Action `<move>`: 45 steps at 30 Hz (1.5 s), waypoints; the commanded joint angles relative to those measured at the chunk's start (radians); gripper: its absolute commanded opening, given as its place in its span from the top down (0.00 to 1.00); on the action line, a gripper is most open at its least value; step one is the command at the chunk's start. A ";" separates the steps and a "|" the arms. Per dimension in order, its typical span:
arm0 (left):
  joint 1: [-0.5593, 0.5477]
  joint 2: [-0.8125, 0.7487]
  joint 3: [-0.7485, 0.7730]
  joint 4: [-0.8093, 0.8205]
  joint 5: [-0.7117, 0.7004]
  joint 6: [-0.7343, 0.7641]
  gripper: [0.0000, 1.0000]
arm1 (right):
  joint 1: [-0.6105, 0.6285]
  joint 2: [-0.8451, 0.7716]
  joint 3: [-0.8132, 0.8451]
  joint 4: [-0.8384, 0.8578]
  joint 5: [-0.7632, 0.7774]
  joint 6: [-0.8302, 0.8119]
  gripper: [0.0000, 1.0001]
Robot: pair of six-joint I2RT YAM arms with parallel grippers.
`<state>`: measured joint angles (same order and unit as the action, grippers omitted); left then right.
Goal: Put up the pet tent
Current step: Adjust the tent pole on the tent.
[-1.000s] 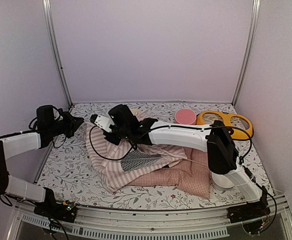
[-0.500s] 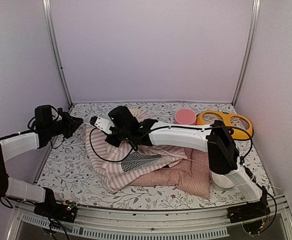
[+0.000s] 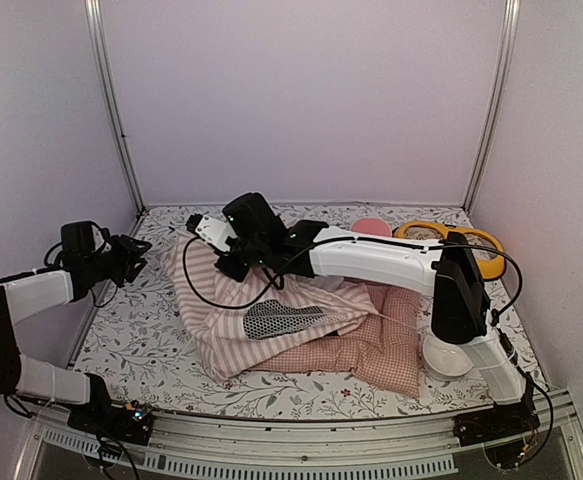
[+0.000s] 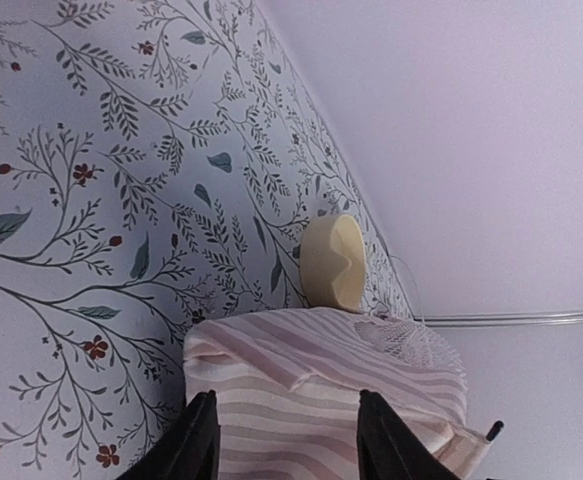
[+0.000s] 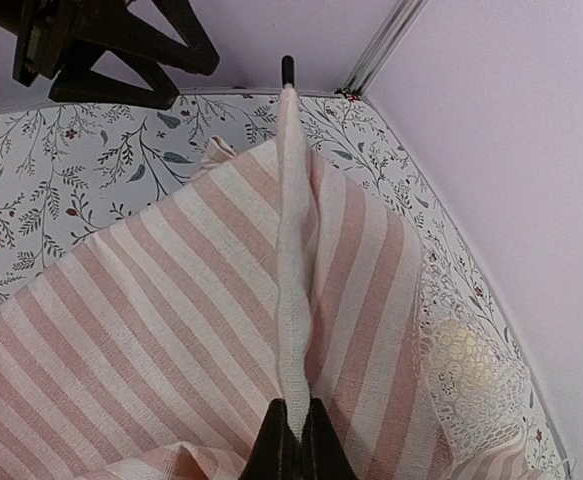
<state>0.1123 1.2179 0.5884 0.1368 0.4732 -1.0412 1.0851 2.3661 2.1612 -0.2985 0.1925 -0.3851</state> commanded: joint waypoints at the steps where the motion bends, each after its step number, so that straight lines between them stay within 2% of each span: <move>1: 0.039 0.041 -0.046 0.043 0.008 0.013 0.52 | -0.001 -0.055 0.024 -0.038 -0.003 0.030 1.00; 8: 0.030 0.167 -0.060 0.167 0.096 -0.035 0.52 | 0.001 -0.066 0.027 -0.051 -0.034 0.049 1.00; 19: -0.003 0.234 -0.056 0.248 0.118 -0.058 0.51 | 0.002 -0.076 0.030 -0.068 -0.054 0.051 1.00; 23: -0.021 0.180 -0.059 0.270 0.113 -0.055 0.54 | 0.002 -0.075 0.031 -0.069 -0.053 0.045 1.00; 28: -0.032 0.057 -0.046 0.236 0.098 -0.035 0.64 | 0.002 -0.074 0.032 -0.071 -0.057 0.044 1.00; 33: -0.079 -0.032 -0.041 0.223 0.110 -0.067 0.63 | 0.003 -0.067 0.039 -0.071 -0.057 0.042 1.00; 38: -0.131 -0.051 -0.023 0.232 0.103 -0.094 0.60 | 0.004 -0.060 0.053 -0.077 -0.058 0.039 1.00; 45: -0.165 -0.002 0.017 0.250 0.091 -0.099 0.61 | 0.005 -0.059 0.054 -0.082 -0.052 0.037 1.00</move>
<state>-0.0338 1.1858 0.5648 0.3557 0.5686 -1.1336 1.0855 2.3608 2.1849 -0.3809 0.1436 -0.3550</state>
